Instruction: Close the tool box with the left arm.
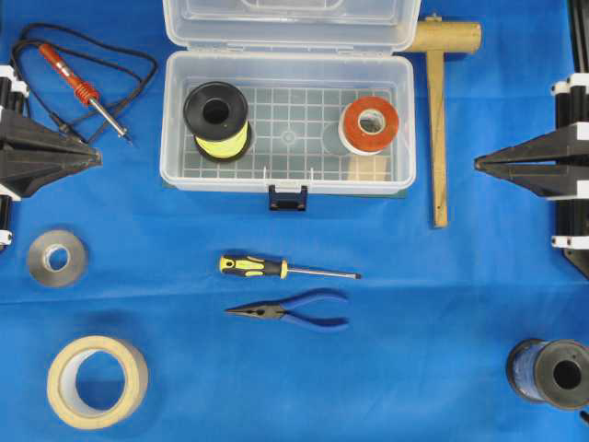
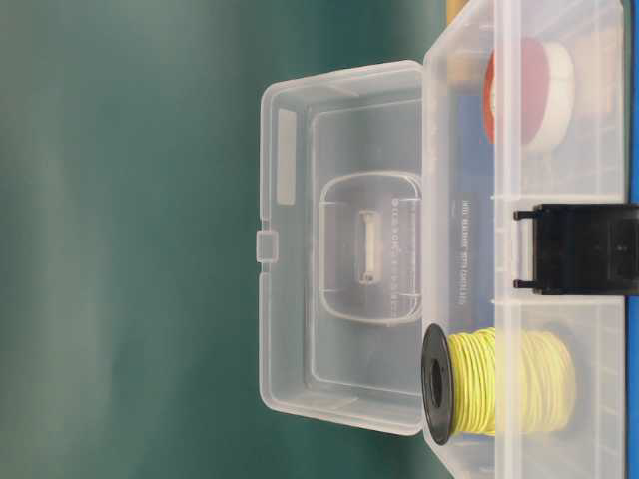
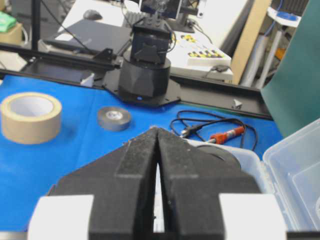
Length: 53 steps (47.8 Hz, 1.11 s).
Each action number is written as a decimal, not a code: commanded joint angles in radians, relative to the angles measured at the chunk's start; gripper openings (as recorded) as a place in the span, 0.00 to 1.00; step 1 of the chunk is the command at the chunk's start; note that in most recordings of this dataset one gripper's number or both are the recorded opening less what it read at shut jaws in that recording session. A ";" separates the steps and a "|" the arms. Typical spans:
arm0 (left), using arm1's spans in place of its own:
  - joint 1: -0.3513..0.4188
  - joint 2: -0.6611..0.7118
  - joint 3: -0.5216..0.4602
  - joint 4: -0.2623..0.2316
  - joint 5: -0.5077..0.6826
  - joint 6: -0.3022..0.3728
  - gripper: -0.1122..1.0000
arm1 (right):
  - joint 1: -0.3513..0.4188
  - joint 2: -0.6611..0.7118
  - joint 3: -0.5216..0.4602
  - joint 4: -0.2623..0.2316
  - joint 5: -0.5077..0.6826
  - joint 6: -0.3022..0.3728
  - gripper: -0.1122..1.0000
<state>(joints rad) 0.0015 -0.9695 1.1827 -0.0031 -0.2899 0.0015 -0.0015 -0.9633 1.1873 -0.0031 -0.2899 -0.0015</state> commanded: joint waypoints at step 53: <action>0.572 0.537 -0.657 -0.008 0.480 0.224 0.92 | -0.038 0.066 -0.052 0.000 0.092 -0.003 0.10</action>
<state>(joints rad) 0.5430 -0.4755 0.5921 -0.0169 0.1825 0.2240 -0.0383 -0.9097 1.1505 -0.0031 -0.1979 -0.0031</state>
